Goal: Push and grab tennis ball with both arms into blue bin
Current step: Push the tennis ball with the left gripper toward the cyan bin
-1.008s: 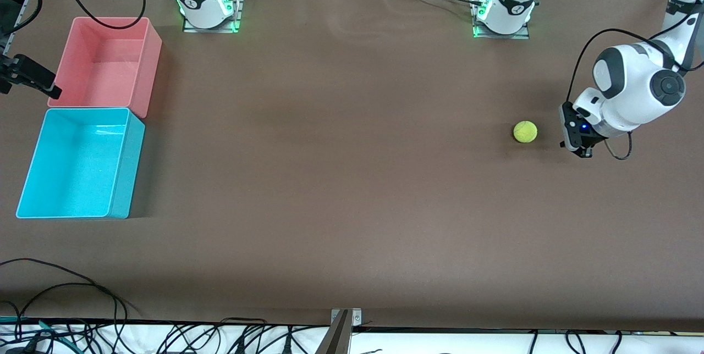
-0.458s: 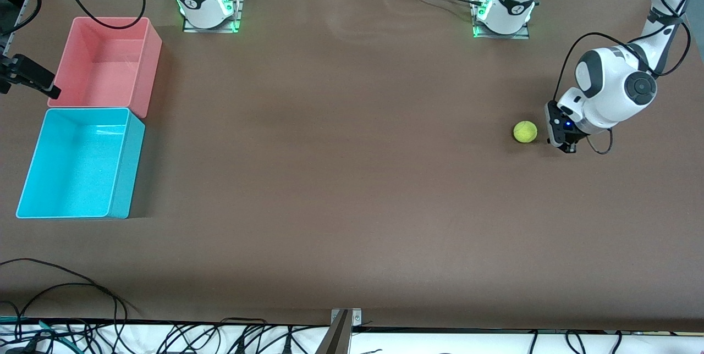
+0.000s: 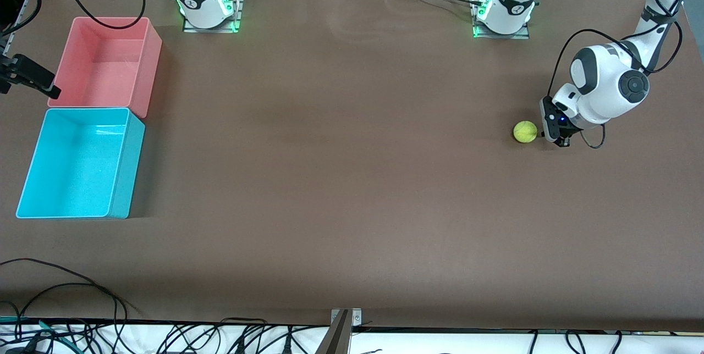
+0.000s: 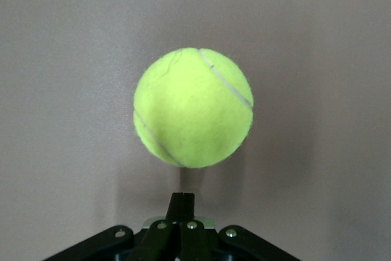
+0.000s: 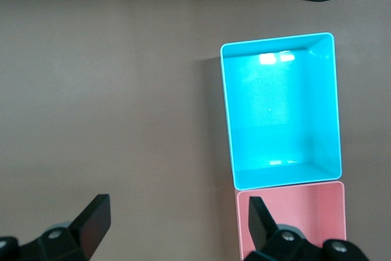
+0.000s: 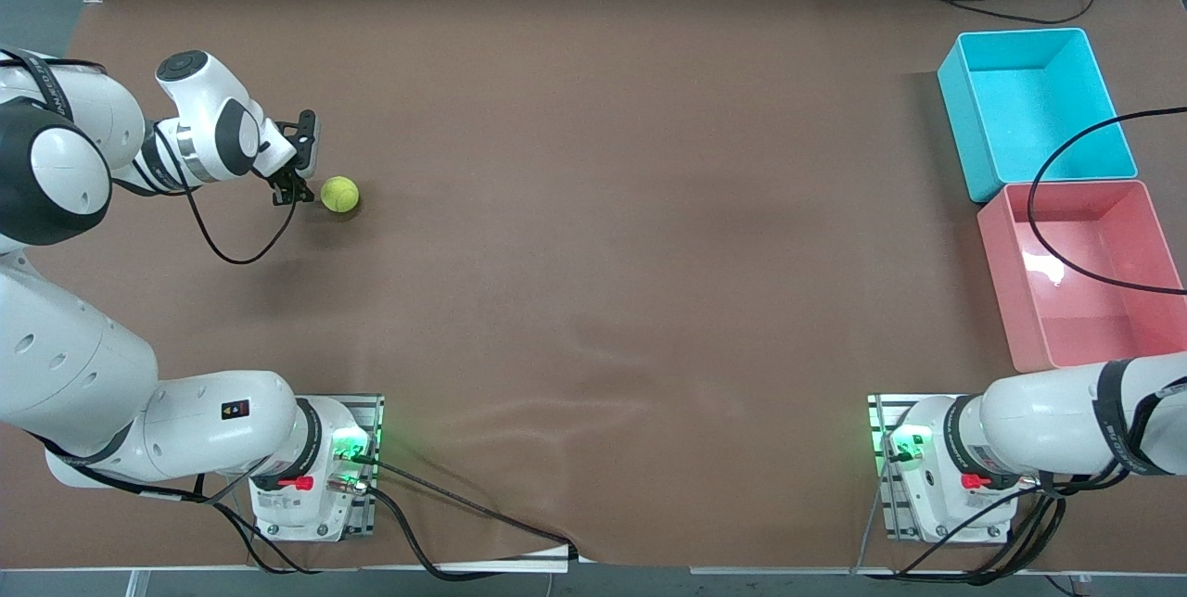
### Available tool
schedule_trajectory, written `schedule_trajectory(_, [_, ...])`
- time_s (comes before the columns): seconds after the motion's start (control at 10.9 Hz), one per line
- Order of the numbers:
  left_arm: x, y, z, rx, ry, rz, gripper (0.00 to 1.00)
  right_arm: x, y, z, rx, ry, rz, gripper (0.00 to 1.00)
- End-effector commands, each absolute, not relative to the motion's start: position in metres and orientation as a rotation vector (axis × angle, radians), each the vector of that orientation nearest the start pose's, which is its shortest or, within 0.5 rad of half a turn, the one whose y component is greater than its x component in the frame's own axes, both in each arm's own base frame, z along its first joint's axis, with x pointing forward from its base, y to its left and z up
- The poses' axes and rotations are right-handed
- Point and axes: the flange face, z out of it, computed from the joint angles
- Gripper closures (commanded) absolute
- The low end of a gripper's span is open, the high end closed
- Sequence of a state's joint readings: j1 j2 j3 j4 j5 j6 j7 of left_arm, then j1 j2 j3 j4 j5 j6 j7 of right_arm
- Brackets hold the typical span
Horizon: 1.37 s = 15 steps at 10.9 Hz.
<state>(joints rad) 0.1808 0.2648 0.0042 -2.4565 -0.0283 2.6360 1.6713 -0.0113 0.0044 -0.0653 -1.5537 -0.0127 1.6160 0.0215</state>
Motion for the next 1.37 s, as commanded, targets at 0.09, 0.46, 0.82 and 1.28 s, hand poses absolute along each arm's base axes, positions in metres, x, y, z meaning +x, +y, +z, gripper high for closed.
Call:
schedule_trajectory(0.09, [0.459, 0.079, 0.19, -2.427, 2.116, 0.023, 1.0, 0.558, -0.044, 0.643, -3.155, 0.131, -0.091, 0.0])
schedule_trajectory(0.46, [0.469, -0.037, 0.188, -2.576, 1.982, -0.018, 1.0, 0.558, -0.045, 0.643, -3.155, 0.133, -0.091, 0.0])
schedule_trajectory(0.82, [0.474, -0.088, 0.197, -2.566, 1.937, -0.017, 1.0, 0.557, -0.044, 0.642, -3.155, 0.131, -0.086, 0.0])
schedule_trajectory(1.28, [0.475, -0.069, 0.205, -2.569, 1.909, -0.022, 1.0, 0.556, -0.055, 0.643, -3.155, 0.158, -0.084, 0.0])
